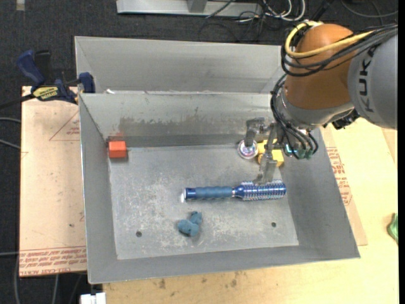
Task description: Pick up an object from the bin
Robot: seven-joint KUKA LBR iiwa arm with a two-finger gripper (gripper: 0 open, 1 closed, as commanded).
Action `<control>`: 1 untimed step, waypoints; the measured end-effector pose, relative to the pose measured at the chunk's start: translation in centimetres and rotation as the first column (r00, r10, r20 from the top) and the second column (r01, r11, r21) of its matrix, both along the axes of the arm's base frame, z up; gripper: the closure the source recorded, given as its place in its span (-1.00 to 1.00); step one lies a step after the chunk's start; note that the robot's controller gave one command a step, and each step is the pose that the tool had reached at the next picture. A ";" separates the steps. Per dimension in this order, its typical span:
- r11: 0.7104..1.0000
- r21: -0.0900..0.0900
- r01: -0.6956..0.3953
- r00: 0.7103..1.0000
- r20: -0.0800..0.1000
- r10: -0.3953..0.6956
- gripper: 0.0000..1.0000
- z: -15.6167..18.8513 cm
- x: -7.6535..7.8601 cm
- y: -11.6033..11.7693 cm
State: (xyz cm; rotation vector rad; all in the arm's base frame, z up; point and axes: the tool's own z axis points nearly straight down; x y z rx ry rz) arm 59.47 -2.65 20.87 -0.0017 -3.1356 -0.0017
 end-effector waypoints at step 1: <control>1.000 0.000 -0.014 1.000 0.003 0.014 -1.00 -14.2 -5.2 -2.2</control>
Offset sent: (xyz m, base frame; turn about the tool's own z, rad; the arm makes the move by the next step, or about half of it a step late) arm -0.0511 -0.0218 -0.1387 -0.0171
